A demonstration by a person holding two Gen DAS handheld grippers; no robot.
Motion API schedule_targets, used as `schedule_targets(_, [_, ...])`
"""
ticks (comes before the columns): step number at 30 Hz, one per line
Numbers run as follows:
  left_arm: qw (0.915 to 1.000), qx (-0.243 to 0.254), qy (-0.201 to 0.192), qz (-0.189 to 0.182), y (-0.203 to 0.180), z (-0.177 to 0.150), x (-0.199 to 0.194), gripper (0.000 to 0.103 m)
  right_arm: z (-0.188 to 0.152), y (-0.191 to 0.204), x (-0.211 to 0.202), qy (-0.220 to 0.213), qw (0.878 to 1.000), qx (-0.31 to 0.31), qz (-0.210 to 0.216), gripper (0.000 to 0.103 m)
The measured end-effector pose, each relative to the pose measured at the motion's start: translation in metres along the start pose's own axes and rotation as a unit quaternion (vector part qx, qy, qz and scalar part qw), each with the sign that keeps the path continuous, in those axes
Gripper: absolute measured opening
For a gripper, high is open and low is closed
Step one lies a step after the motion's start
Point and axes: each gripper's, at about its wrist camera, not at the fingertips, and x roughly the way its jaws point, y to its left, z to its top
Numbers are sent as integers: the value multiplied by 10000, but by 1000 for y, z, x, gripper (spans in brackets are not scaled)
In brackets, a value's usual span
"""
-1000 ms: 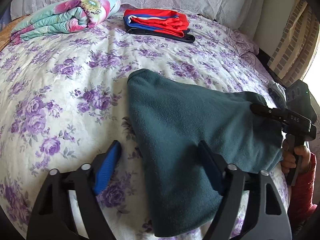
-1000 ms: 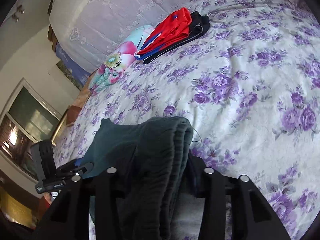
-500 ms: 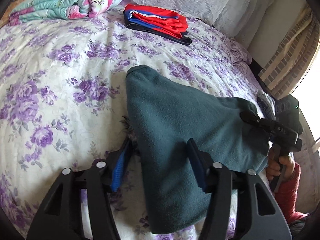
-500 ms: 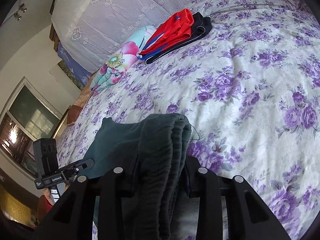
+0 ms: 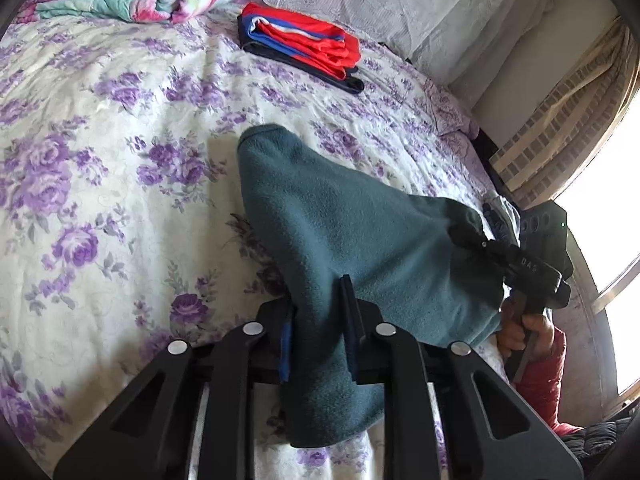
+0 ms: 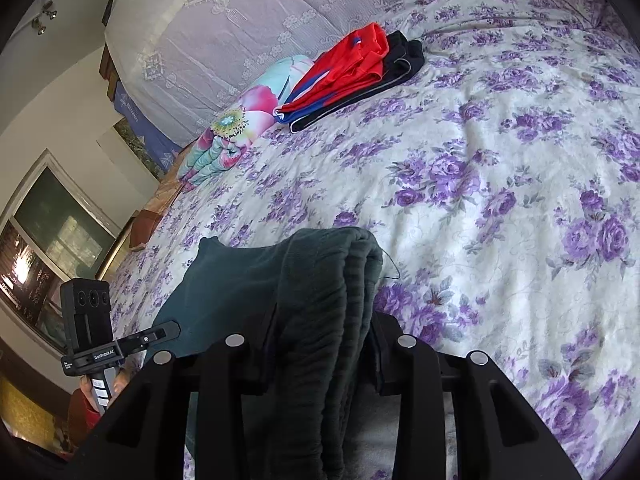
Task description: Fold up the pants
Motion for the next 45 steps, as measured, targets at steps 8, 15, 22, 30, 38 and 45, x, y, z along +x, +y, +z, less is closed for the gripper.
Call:
schedule_targets(8, [9984,458,-22,331,-24,26,-9,8,-1,15,-18,-323,9991,-254,-119,33])
schedule_targets(15, [9920,1082,41,643,-48,97,6,8,54,20,-16,-7,9994,-342,6,23])
schedule_targets(22, [9921,1005,372,653,-41,147,41,8,93,-6,24,746,9960,-144,-469,54])
schedule_targets(30, [9964,630,364,426,2,110,15,8,40,-34,8,1034,9897,992,37,80])
schedule_targets(38, [9978,223,490,389,28,102,20,8,25,-17,15,1101,9849,1325,147,81])
schedule_targets(45, [9972,360,472,450,22,102,14,8,12,12,31,1218,9901,693,40,30])
